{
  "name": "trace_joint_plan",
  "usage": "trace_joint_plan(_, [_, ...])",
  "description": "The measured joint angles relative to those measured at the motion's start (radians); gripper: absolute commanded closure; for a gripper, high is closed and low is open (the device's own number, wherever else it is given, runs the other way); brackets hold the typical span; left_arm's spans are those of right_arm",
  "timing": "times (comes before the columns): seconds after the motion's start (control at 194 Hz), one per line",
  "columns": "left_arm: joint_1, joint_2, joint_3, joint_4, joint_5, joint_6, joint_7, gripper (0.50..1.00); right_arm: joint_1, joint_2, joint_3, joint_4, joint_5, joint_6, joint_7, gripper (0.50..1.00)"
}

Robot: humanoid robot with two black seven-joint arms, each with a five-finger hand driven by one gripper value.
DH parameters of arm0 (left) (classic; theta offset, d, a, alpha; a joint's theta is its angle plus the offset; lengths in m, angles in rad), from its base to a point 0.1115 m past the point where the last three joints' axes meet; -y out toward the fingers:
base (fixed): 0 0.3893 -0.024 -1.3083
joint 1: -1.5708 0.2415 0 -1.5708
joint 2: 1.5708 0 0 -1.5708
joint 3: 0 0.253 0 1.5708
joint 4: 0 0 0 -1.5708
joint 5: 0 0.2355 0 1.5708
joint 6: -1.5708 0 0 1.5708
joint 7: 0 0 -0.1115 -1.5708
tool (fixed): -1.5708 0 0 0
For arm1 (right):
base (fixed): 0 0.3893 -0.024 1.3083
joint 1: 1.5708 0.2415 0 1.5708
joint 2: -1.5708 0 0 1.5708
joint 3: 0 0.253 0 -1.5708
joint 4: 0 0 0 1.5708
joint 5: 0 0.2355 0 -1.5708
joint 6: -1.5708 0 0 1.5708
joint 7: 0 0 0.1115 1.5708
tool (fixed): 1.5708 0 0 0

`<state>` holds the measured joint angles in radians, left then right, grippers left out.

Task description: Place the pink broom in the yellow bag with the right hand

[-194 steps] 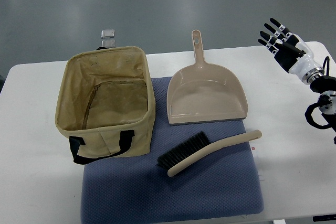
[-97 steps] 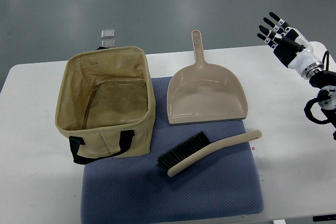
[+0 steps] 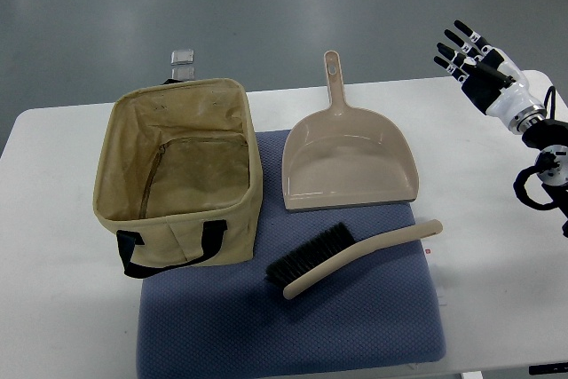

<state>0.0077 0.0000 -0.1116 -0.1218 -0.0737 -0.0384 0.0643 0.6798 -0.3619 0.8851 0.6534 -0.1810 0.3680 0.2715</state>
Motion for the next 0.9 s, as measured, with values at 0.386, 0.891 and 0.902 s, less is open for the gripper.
trace_joint_plan(0.386, [0.0, 0.0, 0.0, 0.0, 0.0, 0.0, 0.0, 0.5, 0.021, 0.003, 0.004, 0.0, 0.0, -0.005, 0.0, 0.57])
trace_joint_plan(0.891, [0.0, 0.0, 0.0, 0.0, 0.0, 0.0, 0.0, 0.5, 0.023, 0.009, -0.003, -0.001, -0.003, 0.001, -0.002, 0.57])
trace_joint_plan(0.902, [0.0, 0.0, 0.0, 0.0, 0.0, 0.0, 0.0, 0.5, 0.023, 0.009, -0.003, -0.001, -0.003, 0.001, -0.002, 0.57])
